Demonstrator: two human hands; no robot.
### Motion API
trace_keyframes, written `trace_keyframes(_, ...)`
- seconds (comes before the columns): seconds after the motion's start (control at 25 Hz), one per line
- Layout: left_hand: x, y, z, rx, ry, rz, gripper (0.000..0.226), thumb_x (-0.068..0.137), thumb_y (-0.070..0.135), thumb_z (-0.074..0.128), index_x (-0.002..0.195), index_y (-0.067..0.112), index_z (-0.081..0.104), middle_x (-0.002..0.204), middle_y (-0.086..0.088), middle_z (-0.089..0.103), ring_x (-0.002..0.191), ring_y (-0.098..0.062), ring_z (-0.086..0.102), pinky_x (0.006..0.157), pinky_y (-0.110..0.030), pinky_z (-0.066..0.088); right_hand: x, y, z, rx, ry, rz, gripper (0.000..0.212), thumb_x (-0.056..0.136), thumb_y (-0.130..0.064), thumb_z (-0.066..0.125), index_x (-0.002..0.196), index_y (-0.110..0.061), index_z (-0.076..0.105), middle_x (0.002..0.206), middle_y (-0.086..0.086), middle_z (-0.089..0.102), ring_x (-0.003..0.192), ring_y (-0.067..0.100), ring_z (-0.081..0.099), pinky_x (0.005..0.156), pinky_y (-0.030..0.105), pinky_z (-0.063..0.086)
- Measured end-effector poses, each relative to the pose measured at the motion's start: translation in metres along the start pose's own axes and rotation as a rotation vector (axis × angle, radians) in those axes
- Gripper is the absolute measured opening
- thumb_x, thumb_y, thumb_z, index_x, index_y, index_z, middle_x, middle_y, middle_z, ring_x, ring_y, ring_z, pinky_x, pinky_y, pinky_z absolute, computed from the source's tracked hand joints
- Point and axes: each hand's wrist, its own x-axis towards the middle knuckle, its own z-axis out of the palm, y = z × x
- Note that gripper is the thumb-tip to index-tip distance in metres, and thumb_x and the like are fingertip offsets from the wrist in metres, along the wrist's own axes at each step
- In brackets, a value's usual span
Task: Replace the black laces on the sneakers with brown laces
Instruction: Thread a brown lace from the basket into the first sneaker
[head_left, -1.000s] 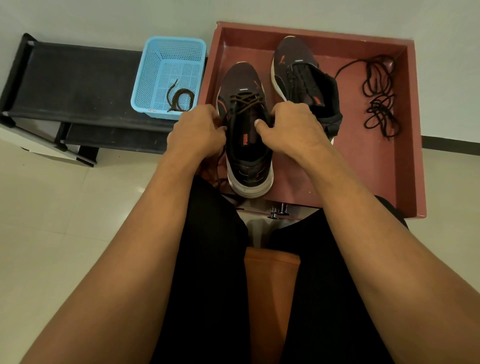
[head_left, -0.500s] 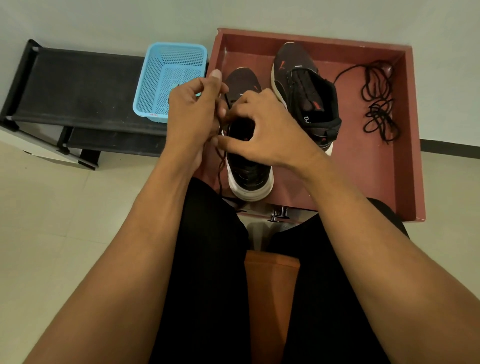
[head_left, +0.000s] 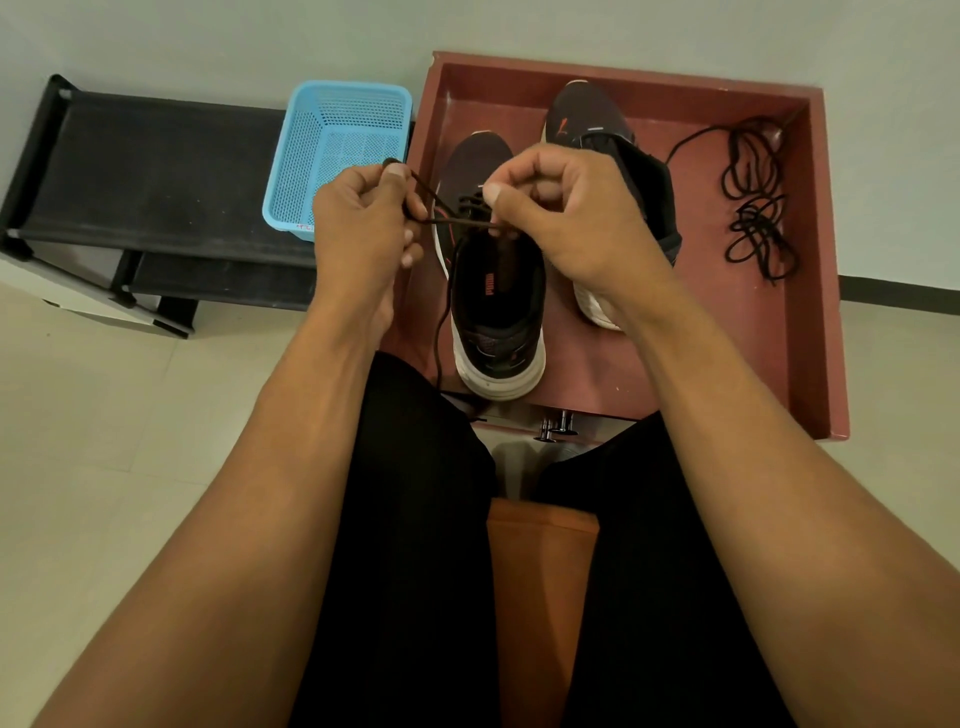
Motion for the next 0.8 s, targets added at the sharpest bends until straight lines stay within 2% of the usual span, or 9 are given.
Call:
trace_keyframes(0.12, 0.001, -0.001, 0.001, -0.012, 0.008, 0.001, 0.011, 0.108, 0.010, 0.054, 0.111, 0.001, 0.059, 0.065, -0.001, 0.058, 0.047, -0.006, 0.041, 0.042, -0.021, 0.033, 0.000, 0.001, -0.002, -0.085, -0.017, -0.020, 0.012, 0.095, -0.024, 0.076, 0.099, -0.012, 0.077, 0.081, -0.001, 0.077, 0.073, 0.014, 0.073, 0.075, 0.026, 0.058)
trace_keyframes(0.28, 0.003, -0.003, 0.003, -0.018, 0.003, 0.021, 0.010, 0.109, 0.011, 0.053, 0.101, 0.005, 0.056, 0.062, 0.001, 0.059, 0.047, -0.007, 0.044, 0.041, -0.022, 0.035, -0.005, 0.001, 0.002, -0.472, -0.165, -0.089, 0.028, 0.085, -0.046, 0.083, 0.102, -0.025, 0.078, 0.085, -0.013, 0.074, 0.076, 0.002, 0.065, 0.071, 0.011, 0.047)
trace_keyframes(0.36, 0.002, -0.003, 0.003, -0.019, 0.002, 0.019, 0.011, 0.109, 0.011, 0.053, 0.100, 0.007, 0.057, 0.063, 0.000, 0.059, 0.047, -0.007, 0.044, 0.042, -0.022, 0.036, -0.005, 0.000, 0.004, -0.564, -0.207, -0.089, 0.028, 0.084, -0.042, 0.086, 0.105, -0.025, 0.078, 0.086, -0.014, 0.074, 0.081, -0.001, 0.067, 0.075, 0.011, 0.049)
trace_keyframes(0.48, 0.003, -0.003, 0.000, -0.008, 0.031, 0.007, 0.009, 0.109, 0.011, 0.052, 0.102, 0.007, 0.055, 0.066, -0.002, 0.058, 0.047, -0.007, 0.043, 0.042, -0.022, 0.035, -0.003, 0.001, 0.002, -0.447, -0.170, -0.078, 0.018, 0.086, -0.025, 0.085, 0.102, -0.019, 0.078, 0.083, -0.011, 0.075, 0.076, 0.001, 0.069, 0.072, 0.012, 0.050)
trace_keyframes(0.64, 0.006, -0.006, -0.007, 0.096, 0.119, -0.014, 0.004, 0.107, 0.012, 0.054, 0.110, 0.010, 0.051, 0.072, -0.001, 0.062, 0.047, -0.004, 0.046, 0.042, -0.023, 0.038, 0.000, 0.004, -0.010, -0.197, -0.028, -0.067, 0.011, 0.089, -0.020, 0.082, 0.099, -0.015, 0.080, 0.085, -0.006, 0.078, 0.078, 0.005, 0.072, 0.075, 0.015, 0.052)
trace_keyframes(0.68, 0.007, -0.007, -0.009, 0.199, 0.139, 0.016, 0.009, 0.106, 0.015, 0.056, 0.113, 0.012, 0.052, 0.077, 0.001, 0.065, 0.052, -0.001, 0.052, 0.048, -0.024, 0.044, 0.001, 0.005, -0.012, -0.158, 0.010, -0.065, 0.011, 0.091, -0.018, 0.079, 0.102, -0.013, 0.080, 0.087, -0.005, 0.078, 0.079, 0.003, 0.072, 0.077, 0.016, 0.053)
trace_keyframes(0.72, 0.008, -0.008, -0.011, 0.355, 0.160, 0.076, 0.015, 0.104, 0.018, 0.059, 0.118, 0.014, 0.054, 0.086, 0.004, 0.068, 0.064, 0.000, 0.059, 0.059, -0.026, 0.052, 0.002, 0.006, -0.015, -0.128, 0.042, -0.062, 0.012, 0.094, -0.015, 0.075, 0.105, -0.012, 0.080, 0.089, -0.004, 0.079, 0.079, 0.002, 0.072, 0.078, 0.016, 0.053)
trace_keyframes(0.76, 0.007, -0.009, -0.011, 0.545, 0.183, 0.166, 0.022, 0.102, 0.022, 0.063, 0.123, 0.017, 0.057, 0.100, 0.004, 0.068, 0.083, 0.000, 0.062, 0.075, -0.026, 0.057, 0.003, 0.006, -0.017, -0.108, 0.064, -0.060, 0.015, 0.097, -0.012, 0.071, 0.109, -0.011, 0.080, 0.091, -0.004, 0.079, 0.079, 0.002, 0.072, 0.077, 0.016, 0.053)
trace_keyframes(0.8, 0.006, -0.007, -0.010, 0.744, 0.209, 0.279, 0.027, 0.100, 0.028, 0.065, 0.126, 0.021, 0.060, 0.117, 0.004, 0.063, 0.102, -0.003, 0.058, 0.090, -0.027, 0.054, 0.004, 0.006, -0.018, -0.095, 0.075, -0.059, 0.017, 0.099, -0.010, 0.068, 0.112, -0.011, 0.079, 0.091, -0.003, 0.080, 0.079, 0.004, 0.073, 0.075, 0.016, 0.053)
